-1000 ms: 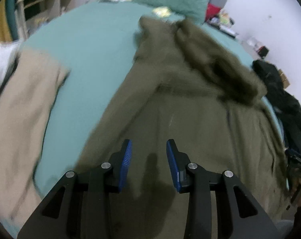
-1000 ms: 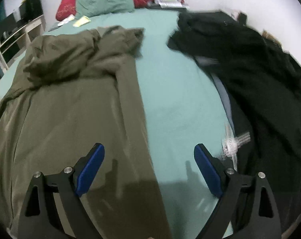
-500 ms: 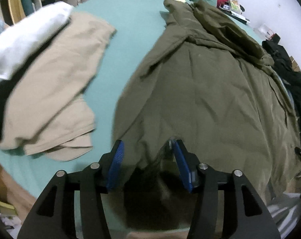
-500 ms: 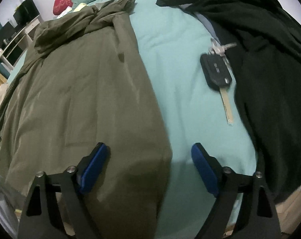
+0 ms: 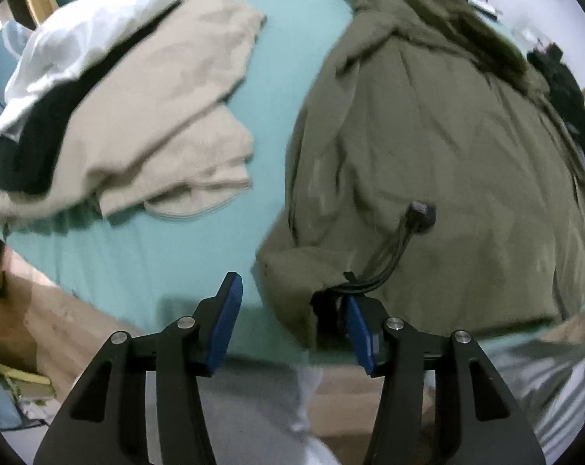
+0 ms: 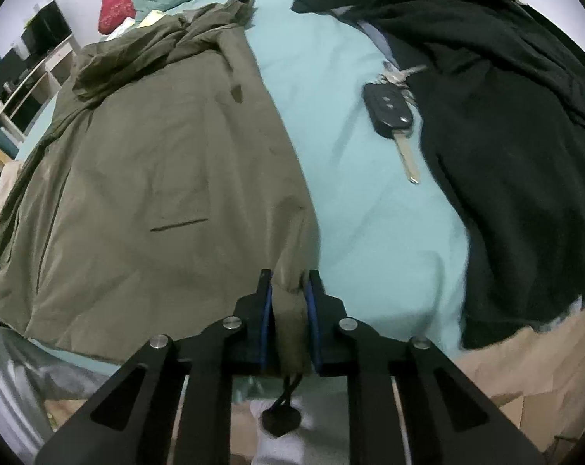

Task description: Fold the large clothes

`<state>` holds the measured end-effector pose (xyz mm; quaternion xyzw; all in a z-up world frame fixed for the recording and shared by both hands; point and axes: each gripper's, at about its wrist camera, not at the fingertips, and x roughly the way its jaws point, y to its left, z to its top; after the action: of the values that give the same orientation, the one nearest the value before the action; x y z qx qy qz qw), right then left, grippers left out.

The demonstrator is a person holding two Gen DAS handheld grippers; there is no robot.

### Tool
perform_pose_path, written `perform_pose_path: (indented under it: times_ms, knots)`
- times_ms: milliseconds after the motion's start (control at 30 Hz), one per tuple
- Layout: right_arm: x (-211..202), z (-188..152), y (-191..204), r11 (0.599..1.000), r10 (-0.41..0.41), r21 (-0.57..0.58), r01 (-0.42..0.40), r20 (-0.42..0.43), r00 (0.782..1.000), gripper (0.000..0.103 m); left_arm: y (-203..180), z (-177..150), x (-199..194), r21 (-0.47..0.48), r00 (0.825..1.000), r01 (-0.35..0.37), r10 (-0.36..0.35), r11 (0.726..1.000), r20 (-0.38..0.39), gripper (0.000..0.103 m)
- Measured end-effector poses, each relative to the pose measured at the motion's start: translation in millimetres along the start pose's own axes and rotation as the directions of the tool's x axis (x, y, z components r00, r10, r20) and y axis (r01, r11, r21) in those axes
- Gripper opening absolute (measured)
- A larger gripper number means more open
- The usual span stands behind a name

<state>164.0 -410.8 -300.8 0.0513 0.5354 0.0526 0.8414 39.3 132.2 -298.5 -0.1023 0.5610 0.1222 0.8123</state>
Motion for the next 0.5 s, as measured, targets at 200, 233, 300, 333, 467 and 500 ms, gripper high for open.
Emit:
perform_pose_path:
  times_ms: [200,233,300,333,467,500]
  knots:
    - [-17.0,-8.4,-8.2,1.0,-0.024,-0.007,0.024,-0.034,0.999,0.017,7.3,10.2,-44.2,-0.018,0.993,0.094,-0.092,0.995,0.072,0.055]
    - [-19.9,-9.0,-9.7,1.0,-0.028,-0.01,0.028,-0.036,0.999,0.018,8.7,16.4,-57.2,-0.023,0.987,0.117,-0.113,0.993,0.111,0.055]
    - [-27.7,-8.4,-11.8,0.999,-0.042,-0.016,0.042,-0.036,0.998,0.021,10.8,29.2,-74.4,-0.03,0.974,0.154,-0.146,0.988,0.172,0.055]
    - [-31.3,-7.1,-12.6,0.998,-0.053,-0.016,0.053,-0.032,0.998,0.021,11.6,37.0,-79.7,-0.036,0.966,0.171,-0.16,0.985,0.202,0.055]
    - [-51.0,3.4,-15.4,0.999,-0.033,0.012,0.032,0.048,0.998,0.022,3.6,65.9,-61.1,-0.031,0.969,0.139,-0.129,0.99,0.212,0.055]
    - [-53.5,6.6,-16.4,1.0,-0.01,0.023,0.009,0.071,0.997,0.023,0.5,69.2,-48.7,-0.023,0.974,0.114,-0.107,0.993,0.199,0.055]
